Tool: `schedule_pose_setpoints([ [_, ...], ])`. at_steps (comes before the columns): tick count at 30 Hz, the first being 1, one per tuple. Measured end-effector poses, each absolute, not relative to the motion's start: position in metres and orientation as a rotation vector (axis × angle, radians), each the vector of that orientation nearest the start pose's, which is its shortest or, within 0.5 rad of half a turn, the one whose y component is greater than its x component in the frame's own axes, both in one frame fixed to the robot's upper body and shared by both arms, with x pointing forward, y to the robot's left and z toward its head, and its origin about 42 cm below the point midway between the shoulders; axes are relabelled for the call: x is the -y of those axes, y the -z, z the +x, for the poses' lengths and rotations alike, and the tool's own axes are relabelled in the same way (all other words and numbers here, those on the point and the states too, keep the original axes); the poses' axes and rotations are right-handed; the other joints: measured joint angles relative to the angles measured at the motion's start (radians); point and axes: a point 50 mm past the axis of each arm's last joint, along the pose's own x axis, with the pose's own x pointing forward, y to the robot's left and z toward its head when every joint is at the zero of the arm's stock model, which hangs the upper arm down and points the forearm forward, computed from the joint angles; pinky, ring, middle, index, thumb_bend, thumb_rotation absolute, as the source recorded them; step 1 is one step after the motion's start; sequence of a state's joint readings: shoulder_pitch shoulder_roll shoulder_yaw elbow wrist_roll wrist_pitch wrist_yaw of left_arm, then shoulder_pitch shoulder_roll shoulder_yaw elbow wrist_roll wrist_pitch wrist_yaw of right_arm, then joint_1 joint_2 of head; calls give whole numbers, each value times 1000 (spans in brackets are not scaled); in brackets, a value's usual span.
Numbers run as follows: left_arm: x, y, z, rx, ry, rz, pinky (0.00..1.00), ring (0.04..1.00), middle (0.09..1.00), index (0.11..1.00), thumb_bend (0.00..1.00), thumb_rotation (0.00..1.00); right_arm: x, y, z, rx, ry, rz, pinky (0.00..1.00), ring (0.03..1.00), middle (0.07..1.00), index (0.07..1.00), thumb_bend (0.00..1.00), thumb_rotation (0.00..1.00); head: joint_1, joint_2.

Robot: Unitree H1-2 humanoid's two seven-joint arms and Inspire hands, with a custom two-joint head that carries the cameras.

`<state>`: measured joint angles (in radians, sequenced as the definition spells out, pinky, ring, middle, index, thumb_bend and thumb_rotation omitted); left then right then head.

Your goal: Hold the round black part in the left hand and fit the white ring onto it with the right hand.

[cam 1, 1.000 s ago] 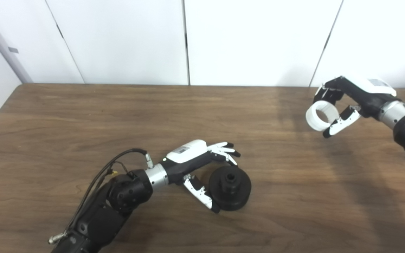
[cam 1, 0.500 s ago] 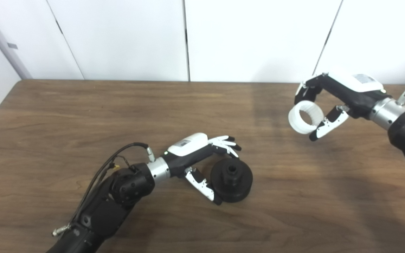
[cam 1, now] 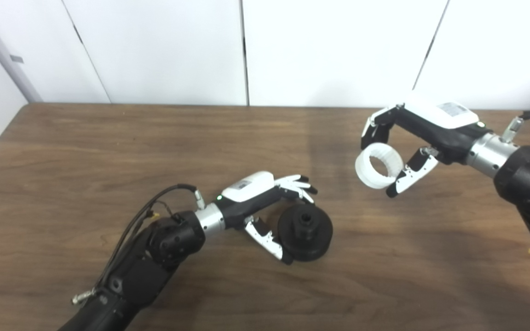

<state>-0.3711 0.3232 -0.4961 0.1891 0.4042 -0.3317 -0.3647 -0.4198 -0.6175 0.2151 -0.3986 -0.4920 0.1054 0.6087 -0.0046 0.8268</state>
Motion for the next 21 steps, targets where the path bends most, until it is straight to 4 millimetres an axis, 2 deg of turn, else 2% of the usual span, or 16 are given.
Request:
schedule_pose_setpoints([
  [11, -151, -135, 358, 385, 939, 911, 772, 968, 881, 490, 520, 76, 232, -309, 334, 435, -674, -1239, 698, 564, 492, 474, 528, 5, 2, 3],
  [21, -148, -136, 359, 388, 944, 926, 804, 971, 888, 491, 519, 77, 219, -304, 333, 442, -722, -1236, 693, 559, 491, 473, 528, 6, 0, 3],
])
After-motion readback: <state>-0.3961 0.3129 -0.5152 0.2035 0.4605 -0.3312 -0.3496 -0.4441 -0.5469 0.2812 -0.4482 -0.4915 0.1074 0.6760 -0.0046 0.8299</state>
